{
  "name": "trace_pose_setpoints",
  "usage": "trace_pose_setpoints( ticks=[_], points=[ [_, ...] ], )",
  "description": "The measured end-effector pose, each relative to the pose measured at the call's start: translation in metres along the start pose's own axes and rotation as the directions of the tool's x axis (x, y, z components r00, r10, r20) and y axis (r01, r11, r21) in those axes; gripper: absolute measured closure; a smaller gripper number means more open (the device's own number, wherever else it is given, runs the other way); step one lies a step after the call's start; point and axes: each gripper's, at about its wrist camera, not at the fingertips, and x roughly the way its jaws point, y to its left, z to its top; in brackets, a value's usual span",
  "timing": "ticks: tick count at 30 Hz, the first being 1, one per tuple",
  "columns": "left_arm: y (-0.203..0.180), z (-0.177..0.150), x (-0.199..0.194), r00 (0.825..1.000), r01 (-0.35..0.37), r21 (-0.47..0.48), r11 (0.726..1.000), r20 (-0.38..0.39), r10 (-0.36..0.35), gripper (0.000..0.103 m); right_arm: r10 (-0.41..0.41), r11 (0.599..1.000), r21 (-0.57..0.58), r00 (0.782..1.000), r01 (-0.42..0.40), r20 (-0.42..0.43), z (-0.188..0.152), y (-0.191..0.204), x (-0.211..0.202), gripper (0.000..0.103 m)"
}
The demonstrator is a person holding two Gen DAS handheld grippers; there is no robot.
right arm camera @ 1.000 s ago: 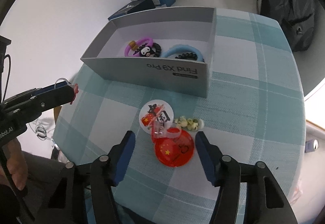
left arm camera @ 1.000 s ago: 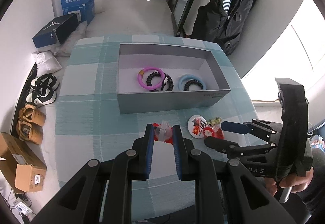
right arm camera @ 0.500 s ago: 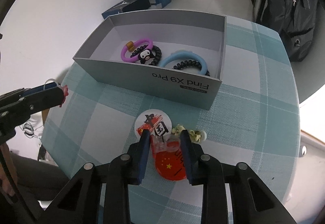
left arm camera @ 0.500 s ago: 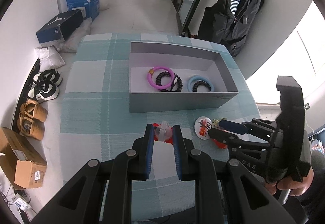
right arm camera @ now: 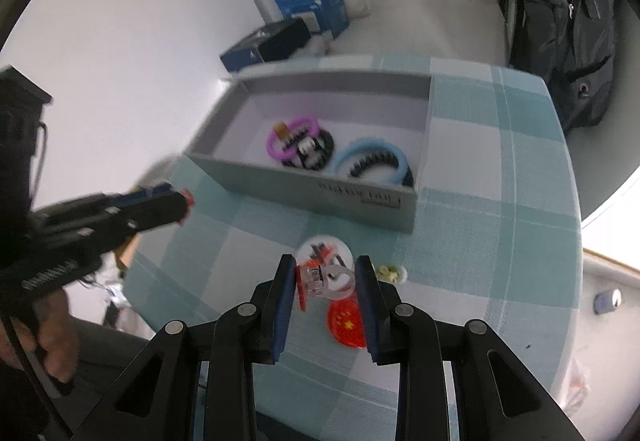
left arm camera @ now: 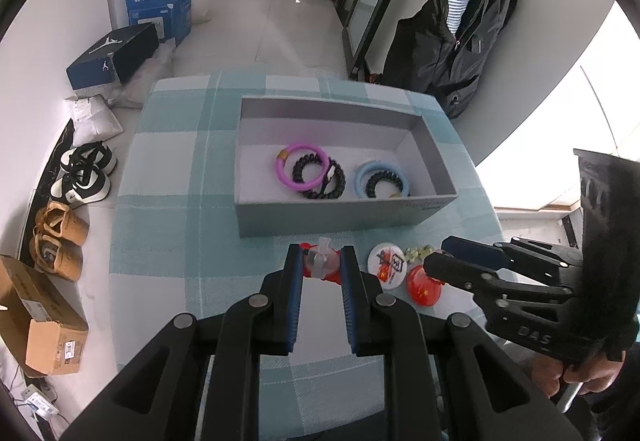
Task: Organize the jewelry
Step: 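Lift the red pacifier charm with the left gripper while the right gripper grasps the small red charm, then carry both held charms over the grey box with both grippers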
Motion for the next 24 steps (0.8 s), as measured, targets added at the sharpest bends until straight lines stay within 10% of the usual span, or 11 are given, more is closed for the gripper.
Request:
trace_pose_setpoints(
  ticks=[24],
  points=[
    [0.004,0.068,0.037,0.999,0.033,-0.052,0.998,-0.029,-0.035,0.089,0.088,0.992,0.080,0.993,-0.094,0.072,0.108,-0.009,-0.011,0.074]
  ],
)
